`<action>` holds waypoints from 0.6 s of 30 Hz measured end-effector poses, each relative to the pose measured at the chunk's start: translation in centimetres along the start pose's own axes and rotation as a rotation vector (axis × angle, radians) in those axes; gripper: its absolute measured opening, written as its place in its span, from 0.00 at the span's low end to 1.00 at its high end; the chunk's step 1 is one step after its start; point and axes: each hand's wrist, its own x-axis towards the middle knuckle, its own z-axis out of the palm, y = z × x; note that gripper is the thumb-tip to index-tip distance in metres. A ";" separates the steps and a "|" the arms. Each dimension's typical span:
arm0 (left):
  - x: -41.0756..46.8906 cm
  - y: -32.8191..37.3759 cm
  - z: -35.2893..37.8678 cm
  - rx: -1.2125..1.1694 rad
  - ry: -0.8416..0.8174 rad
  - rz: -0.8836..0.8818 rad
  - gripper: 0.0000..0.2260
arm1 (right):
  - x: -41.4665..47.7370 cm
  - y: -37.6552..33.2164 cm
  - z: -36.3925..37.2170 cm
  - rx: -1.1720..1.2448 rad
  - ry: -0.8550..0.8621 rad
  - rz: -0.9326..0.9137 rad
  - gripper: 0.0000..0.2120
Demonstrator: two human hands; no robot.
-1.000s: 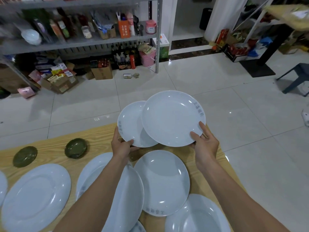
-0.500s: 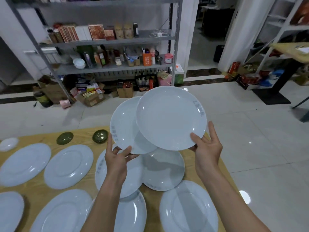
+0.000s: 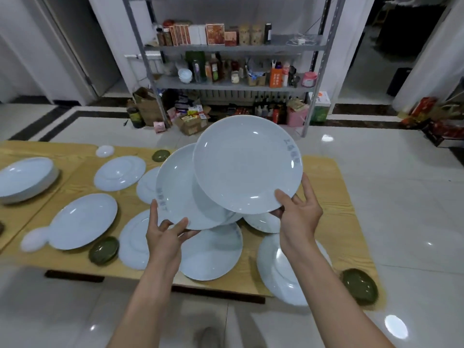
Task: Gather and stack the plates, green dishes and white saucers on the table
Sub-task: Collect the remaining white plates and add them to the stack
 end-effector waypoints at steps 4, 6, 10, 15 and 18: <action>-0.8 1.3 -3.9 -0.051 0.042 0.033 0.41 | -3.1 1.7 2.2 -0.002 -0.064 0.034 0.35; -0.9 2.2 -6.0 -0.076 0.060 0.049 0.41 | -4.7 2.8 3.5 -0.012 -0.090 0.046 0.35; -1.0 4.6 -10.8 -0.122 0.082 0.068 0.42 | -8.5 5.7 7.3 -0.034 -0.123 0.063 0.35; -0.6 7.9 -18.0 -0.153 0.108 0.073 0.42 | -13.4 9.9 12.6 -0.032 -0.153 0.101 0.35; 0.1 9.7 -22.2 -0.169 0.149 0.100 0.43 | -15.9 12.5 15.7 -0.024 -0.167 0.125 0.35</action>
